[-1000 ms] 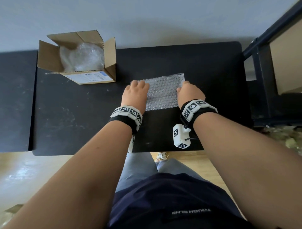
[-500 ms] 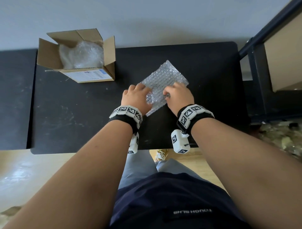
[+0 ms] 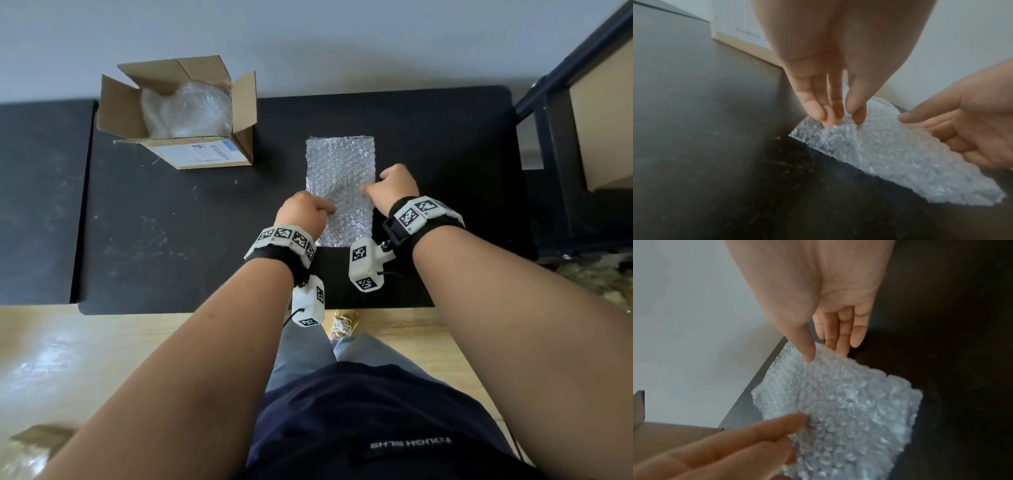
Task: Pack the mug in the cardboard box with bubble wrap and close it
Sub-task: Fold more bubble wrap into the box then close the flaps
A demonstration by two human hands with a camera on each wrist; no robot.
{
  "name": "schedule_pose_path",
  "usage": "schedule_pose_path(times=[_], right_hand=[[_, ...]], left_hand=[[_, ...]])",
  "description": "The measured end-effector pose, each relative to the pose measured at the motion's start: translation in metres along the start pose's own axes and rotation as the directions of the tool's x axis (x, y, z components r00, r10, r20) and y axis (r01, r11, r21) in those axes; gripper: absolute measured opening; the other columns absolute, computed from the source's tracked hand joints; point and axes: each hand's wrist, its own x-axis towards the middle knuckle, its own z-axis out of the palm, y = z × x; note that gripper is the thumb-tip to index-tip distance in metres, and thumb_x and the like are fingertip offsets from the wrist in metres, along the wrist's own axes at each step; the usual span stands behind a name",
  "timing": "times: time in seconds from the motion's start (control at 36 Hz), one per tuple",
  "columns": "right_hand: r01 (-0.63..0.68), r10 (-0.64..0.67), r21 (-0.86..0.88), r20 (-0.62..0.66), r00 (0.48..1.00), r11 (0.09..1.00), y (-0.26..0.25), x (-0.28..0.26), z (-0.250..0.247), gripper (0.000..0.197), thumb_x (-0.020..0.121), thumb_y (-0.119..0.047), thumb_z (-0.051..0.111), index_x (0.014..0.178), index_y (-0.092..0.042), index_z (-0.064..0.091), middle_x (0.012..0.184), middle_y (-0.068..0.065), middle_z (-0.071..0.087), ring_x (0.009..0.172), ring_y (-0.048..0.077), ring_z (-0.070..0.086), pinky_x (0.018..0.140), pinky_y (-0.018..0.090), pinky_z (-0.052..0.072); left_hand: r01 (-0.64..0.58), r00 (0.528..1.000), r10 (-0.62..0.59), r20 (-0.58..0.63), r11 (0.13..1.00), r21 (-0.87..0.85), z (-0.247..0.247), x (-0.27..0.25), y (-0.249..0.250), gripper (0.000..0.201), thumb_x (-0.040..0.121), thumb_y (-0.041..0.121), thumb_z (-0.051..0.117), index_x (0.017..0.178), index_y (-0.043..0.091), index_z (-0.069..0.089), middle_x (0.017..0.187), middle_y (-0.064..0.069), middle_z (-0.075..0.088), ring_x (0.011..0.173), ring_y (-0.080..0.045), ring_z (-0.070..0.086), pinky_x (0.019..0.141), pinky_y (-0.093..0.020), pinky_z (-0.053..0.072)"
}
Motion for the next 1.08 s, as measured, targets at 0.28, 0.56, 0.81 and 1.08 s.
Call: schedule_pose_path(times=[0.28, 0.56, 0.81, 1.08], right_hand=[[0.032, -0.064, 0.212, 0.149, 0.987, 0.977, -0.001, -0.004, -0.004, 0.019, 0.087, -0.001, 0.065, 0.073, -0.013, 0.062, 0.081, 0.010, 0.069, 0.066, 0.024, 0.069, 0.065, 0.037, 0.058], [0.067, -0.210, 0.443, 0.283, 0.936, 0.894, -0.012, -0.023, -0.028, 0.017, 0.085, 0.003, 0.067, 0.078, -0.011, 0.061, 0.084, 0.014, 0.064, 0.081, 0.032, 0.063, 0.074, 0.041, 0.056], [0.072, -0.267, 0.536, 0.295, 0.917, 0.841, -0.019, -0.035, -0.048, 0.018, 0.089, -0.002, 0.063, 0.102, -0.012, 0.069, 0.089, 0.007, 0.069, 0.071, 0.019, 0.065, 0.065, 0.032, 0.059], [0.128, -0.261, 0.564, 0.161, 0.952, 0.816, -0.033, -0.045, -0.072, 0.042, 0.084, 0.013, 0.037, 0.069, -0.009, 0.069, 0.108, 0.021, 0.068, 0.097, 0.036, 0.065, 0.082, 0.040, 0.057]], left_hand=[[0.193, 0.979, -0.200, 0.025, 0.891, -0.412, -0.014, 0.004, -0.002, 0.019, 0.081, 0.005, 0.062, 0.078, 0.021, 0.072, 0.079, -0.005, 0.071, 0.070, -0.017, 0.063, 0.077, -0.034, 0.058], [0.341, 0.939, -0.306, 0.158, 0.760, -0.553, -0.052, 0.008, 0.007, 0.030, 0.079, 0.028, 0.076, 0.102, 0.011, 0.065, 0.086, -0.003, 0.064, 0.087, -0.021, 0.062, 0.084, -0.035, 0.053], [0.295, 0.952, -0.262, 0.158, 0.647, -0.703, -0.067, -0.006, 0.025, 0.017, 0.090, 0.011, 0.064, 0.079, 0.022, 0.058, 0.079, 0.004, 0.058, 0.066, -0.007, 0.054, 0.060, -0.017, 0.046], [0.283, 0.956, -0.238, 0.168, 0.613, -0.738, -0.087, -0.022, 0.047, 0.036, 0.101, 0.011, 0.043, 0.137, 0.008, 0.048, 0.124, -0.013, 0.059, 0.092, -0.025, 0.057, 0.088, -0.037, 0.050]])
